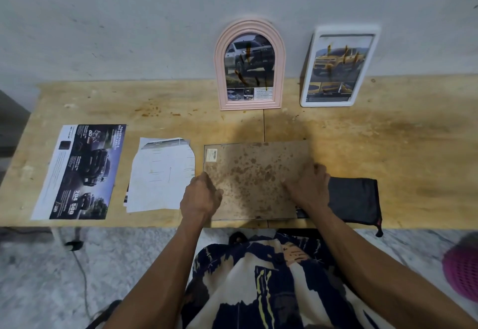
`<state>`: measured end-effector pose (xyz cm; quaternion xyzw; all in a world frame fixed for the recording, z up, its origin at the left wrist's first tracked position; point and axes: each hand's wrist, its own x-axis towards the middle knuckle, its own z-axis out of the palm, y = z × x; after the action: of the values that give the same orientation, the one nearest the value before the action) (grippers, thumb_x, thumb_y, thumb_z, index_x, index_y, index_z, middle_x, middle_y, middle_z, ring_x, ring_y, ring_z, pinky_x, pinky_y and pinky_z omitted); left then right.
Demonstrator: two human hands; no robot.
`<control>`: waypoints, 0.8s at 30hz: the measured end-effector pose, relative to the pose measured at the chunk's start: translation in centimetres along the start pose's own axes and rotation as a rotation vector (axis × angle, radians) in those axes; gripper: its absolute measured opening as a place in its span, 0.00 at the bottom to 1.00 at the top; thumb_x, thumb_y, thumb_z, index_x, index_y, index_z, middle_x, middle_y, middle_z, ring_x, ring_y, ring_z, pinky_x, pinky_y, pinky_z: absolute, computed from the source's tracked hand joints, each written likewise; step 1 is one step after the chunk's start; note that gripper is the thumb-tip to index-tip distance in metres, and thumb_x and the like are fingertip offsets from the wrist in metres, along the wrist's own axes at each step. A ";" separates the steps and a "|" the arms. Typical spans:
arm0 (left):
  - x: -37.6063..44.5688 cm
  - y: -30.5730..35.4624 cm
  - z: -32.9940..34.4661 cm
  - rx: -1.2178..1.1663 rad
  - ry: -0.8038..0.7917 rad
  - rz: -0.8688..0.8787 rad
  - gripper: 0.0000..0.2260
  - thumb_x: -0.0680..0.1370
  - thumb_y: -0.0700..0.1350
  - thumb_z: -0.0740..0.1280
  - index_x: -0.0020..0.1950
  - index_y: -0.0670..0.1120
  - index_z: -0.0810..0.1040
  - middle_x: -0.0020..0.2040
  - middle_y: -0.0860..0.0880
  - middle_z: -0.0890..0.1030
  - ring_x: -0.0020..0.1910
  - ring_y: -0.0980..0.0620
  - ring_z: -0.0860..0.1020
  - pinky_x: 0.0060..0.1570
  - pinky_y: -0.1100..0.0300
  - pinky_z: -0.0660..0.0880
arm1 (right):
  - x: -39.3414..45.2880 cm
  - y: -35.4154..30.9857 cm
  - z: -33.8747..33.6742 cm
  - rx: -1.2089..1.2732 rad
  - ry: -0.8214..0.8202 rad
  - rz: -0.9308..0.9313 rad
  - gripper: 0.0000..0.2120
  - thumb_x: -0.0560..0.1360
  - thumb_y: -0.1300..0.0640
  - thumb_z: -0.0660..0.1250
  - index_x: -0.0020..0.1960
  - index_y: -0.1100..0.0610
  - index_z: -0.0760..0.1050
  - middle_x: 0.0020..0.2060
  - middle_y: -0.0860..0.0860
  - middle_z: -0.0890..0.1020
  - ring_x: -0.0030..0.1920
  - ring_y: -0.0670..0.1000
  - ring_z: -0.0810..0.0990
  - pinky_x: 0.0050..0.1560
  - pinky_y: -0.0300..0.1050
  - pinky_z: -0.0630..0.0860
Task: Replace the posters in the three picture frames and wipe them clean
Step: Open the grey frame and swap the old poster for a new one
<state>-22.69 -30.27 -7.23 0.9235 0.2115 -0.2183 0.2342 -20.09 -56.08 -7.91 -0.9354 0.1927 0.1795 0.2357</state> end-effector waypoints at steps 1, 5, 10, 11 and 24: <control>0.0 0.1 0.1 0.018 -0.014 0.001 0.21 0.74 0.56 0.72 0.61 0.49 0.71 0.60 0.45 0.75 0.56 0.41 0.76 0.50 0.47 0.77 | 0.3 -0.1 -0.1 -0.038 -0.025 -0.063 0.41 0.73 0.42 0.67 0.77 0.54 0.51 0.74 0.54 0.54 0.71 0.60 0.55 0.65 0.59 0.67; 0.4 0.7 0.1 0.057 -0.051 0.056 0.35 0.73 0.57 0.74 0.73 0.53 0.60 0.67 0.42 0.70 0.63 0.36 0.71 0.53 0.42 0.75 | 1.6 -0.8 -0.1 -0.177 -0.183 -0.208 0.42 0.75 0.38 0.63 0.79 0.48 0.44 0.79 0.50 0.43 0.77 0.61 0.43 0.69 0.65 0.62; 0.8 1.4 -0.1 0.085 -0.100 0.014 0.39 0.70 0.62 0.75 0.74 0.51 0.61 0.69 0.43 0.68 0.66 0.37 0.69 0.53 0.44 0.74 | 1.9 -0.6 0.4 -0.269 -0.249 -0.228 0.45 0.72 0.31 0.62 0.79 0.48 0.44 0.79 0.49 0.42 0.77 0.62 0.39 0.72 0.66 0.58; 0.7 1.6 -0.1 0.085 -0.098 0.007 0.39 0.69 0.62 0.76 0.73 0.50 0.62 0.68 0.43 0.68 0.66 0.37 0.68 0.52 0.44 0.73 | 2.0 -0.6 0.4 -0.276 -0.257 -0.226 0.45 0.72 0.30 0.61 0.79 0.48 0.45 0.79 0.49 0.42 0.77 0.62 0.39 0.72 0.66 0.58; 0.6 2.9 -0.3 0.131 -0.111 -0.037 0.38 0.69 0.60 0.77 0.71 0.51 0.62 0.69 0.43 0.66 0.67 0.37 0.67 0.53 0.41 0.73 | 3.6 -3.9 0.6 -0.406 -0.356 -0.402 0.43 0.74 0.43 0.65 0.78 0.44 0.41 0.78 0.44 0.37 0.77 0.58 0.37 0.70 0.68 0.57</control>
<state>-20.64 -32.24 -6.31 0.9192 0.2004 -0.2869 0.1807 -15.41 -53.55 -8.50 -0.9366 -0.0796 0.3245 0.1051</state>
